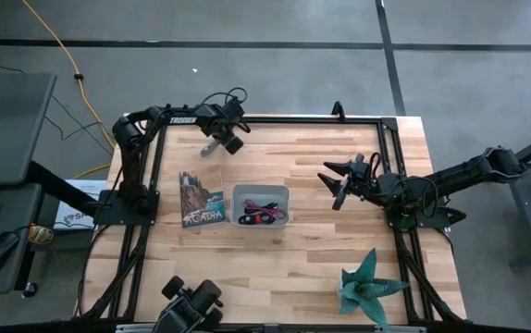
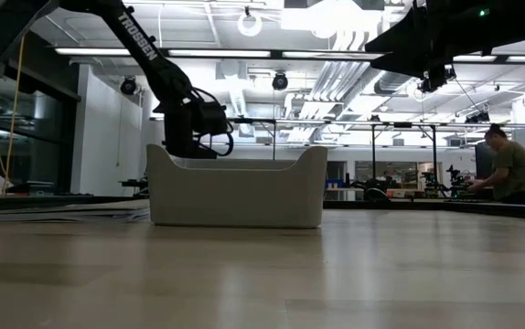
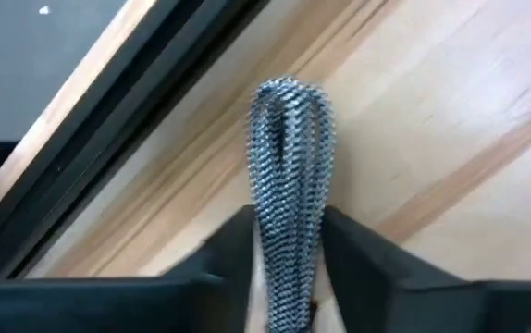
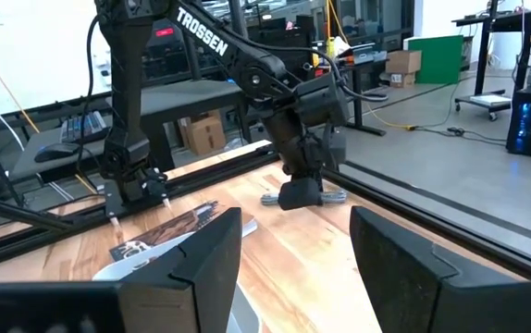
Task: Pick and place USB-C Cables
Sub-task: Put the black white charger cable into the gray bin
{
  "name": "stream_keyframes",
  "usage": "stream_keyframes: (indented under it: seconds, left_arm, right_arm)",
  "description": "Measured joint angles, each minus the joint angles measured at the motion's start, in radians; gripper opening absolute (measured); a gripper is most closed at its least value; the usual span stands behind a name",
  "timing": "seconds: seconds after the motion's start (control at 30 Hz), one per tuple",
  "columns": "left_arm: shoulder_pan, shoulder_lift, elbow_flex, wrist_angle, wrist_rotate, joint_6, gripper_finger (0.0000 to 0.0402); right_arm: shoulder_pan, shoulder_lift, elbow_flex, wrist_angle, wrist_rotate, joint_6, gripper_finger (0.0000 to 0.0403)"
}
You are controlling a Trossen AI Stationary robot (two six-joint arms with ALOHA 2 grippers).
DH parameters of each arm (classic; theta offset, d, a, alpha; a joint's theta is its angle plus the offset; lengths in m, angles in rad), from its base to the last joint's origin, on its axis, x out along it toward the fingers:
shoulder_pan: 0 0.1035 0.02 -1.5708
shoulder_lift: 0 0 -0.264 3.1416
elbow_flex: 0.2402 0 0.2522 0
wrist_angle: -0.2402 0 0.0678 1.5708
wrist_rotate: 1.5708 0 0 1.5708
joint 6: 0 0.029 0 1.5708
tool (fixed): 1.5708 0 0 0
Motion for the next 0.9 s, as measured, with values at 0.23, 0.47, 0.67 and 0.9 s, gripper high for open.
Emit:
stream_keyframes:
  seconds: [0.23, 0.47, 0.67, 0.9]
  left_arm:
    - [-0.021, -0.06, -0.001, 0.009, -0.101, 0.055, 0.002]
    - [-0.112, -0.296, -0.001, 0.139, -0.033, 0.068, 0.0005]
    - [-0.28, -0.554, -0.091, 0.42, 0.146, -0.01, 0.0002]
    - [-0.575, -0.791, -0.396, 0.85, 0.189, -0.102, 0.0001]
  right_arm:
    - [0.0, 0.0, 0.0, 0.0, 0.0, 0.006, 0.0195]
    - [0.0, 0.0, 0.0, 0.0, 0.0, -0.003, 0.0195]
    - [0.0, 0.0, 0.0, 0.001, -0.001, 0.017, 0.0195]
    - [0.0, 0.0, 0.0, 0.017, -0.066, 0.042, 0.0195]
